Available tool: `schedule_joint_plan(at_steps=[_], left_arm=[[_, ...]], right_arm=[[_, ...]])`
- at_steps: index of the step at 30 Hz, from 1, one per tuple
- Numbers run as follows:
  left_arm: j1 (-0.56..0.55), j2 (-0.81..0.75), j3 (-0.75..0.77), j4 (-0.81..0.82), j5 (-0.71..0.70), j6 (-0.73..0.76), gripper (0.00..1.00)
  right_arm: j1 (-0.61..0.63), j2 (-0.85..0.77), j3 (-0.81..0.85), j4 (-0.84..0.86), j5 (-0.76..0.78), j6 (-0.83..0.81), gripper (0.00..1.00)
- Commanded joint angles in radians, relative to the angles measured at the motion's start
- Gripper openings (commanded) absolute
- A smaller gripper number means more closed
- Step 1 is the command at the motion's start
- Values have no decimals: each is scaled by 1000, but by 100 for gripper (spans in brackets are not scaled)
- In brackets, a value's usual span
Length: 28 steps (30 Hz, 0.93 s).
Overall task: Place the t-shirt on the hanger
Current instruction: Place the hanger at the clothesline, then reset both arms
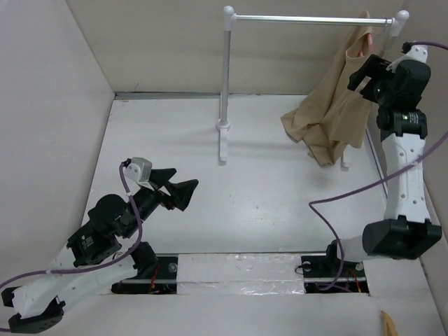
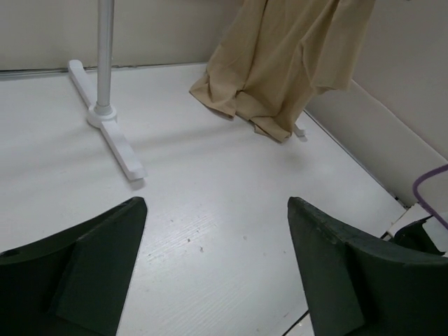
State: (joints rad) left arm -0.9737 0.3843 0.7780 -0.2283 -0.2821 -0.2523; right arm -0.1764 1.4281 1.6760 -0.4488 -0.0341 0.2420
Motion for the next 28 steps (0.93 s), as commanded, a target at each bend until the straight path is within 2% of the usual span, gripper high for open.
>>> schedule_joint_plan(at_steps=[1, 2, 3, 5, 9, 10, 13, 14, 15, 17, 21, 24, 28], left_arm=[[0, 24, 3, 29, -42, -1, 82], [0, 28, 10, 24, -52, 2, 86], [0, 39, 17, 20, -74, 1, 94], [0, 51, 41, 6, -98, -4, 99], [0, 114, 81, -8, -156, -24, 99], [0, 129, 108, -23, -166, -28, 99], [0, 185, 171, -45, -187, -36, 99], [0, 194, 190, -45, -186, -38, 99], [0, 206, 205, -40, -180, -38, 99], [0, 217, 260, -7, -161, -19, 99], [0, 215, 283, 43, -131, -1, 99], [0, 228, 290, 69, -100, -4, 99], [0, 260, 282, 83, -88, -39, 99]], right_arm=[[5, -142, -45, 151, -3, 89, 94], [20, -170, -58, 166, 3, 101, 98], [20, -226, -70, 173, 10, 105, 100], [44, -280, -105, 199, 8, 97, 100], [98, -454, -180, 214, -3, 92, 100], [107, -545, -205, 228, -22, 94, 100], [120, -697, -303, 295, -168, 106, 100], [120, -797, -317, 298, -212, 109, 100], [120, -846, -332, 291, -219, 106, 100], [120, -979, -328, 230, -187, 77, 100], [120, -1124, -338, 136, -89, 59, 100], [120, -1143, -363, 87, -122, 62, 100], [120, -1091, -398, 29, -210, 39, 100]])
